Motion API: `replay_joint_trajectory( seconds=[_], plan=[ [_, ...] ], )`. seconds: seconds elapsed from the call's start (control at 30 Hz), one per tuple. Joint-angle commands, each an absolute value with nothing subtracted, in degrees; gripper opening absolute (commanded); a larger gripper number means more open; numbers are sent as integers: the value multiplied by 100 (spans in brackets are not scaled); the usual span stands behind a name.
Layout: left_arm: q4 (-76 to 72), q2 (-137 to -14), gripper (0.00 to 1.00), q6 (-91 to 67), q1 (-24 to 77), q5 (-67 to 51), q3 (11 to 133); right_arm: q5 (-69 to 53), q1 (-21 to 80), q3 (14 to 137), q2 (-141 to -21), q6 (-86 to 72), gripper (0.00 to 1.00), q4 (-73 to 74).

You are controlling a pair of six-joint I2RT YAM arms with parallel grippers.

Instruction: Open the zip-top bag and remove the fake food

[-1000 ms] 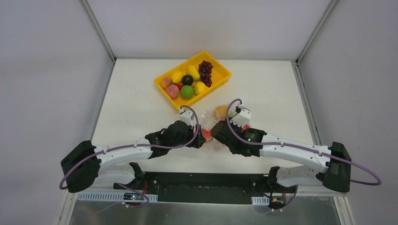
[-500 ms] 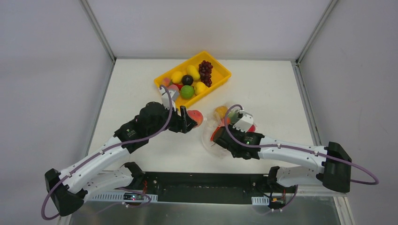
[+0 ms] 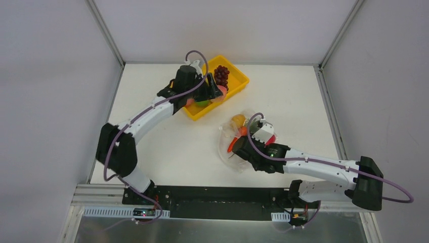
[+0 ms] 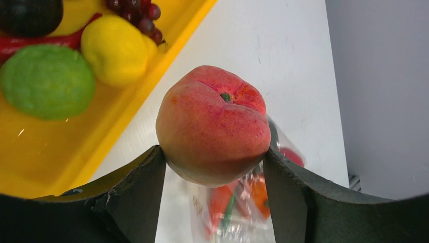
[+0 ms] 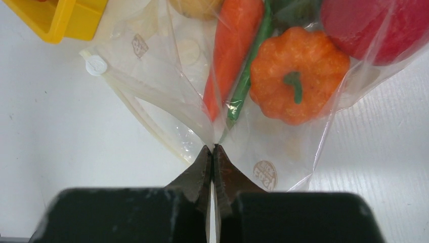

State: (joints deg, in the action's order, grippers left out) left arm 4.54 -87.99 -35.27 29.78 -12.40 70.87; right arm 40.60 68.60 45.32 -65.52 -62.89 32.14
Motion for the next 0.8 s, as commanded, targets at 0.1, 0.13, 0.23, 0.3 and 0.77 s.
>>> replay_joint_trajectory(
  seconds=[0.1,0.13,0.23,0.3,0.77],
  plan=[
    [-110,-10769,31,-3727,2813,-1592,9060,4025,6870,4566,-6315,-6038,0,3059],
    [-87,-10995,32,-3733,2786,-1593,9305,4032,6870,4546,-6280,-6030,0,3040],
    [-33,-11608,36,-3738,2722,-1564,9976,4014,6873,4514,-6217,-5969,0,2964],
    [-26,-11946,44,-3755,2687,-1516,10385,4008,6868,4537,-6213,-5922,0,2961],
    [75,-12076,99,-3679,2578,-1695,10768,3877,6870,4623,-6463,-5868,0,2826]
  ],
)
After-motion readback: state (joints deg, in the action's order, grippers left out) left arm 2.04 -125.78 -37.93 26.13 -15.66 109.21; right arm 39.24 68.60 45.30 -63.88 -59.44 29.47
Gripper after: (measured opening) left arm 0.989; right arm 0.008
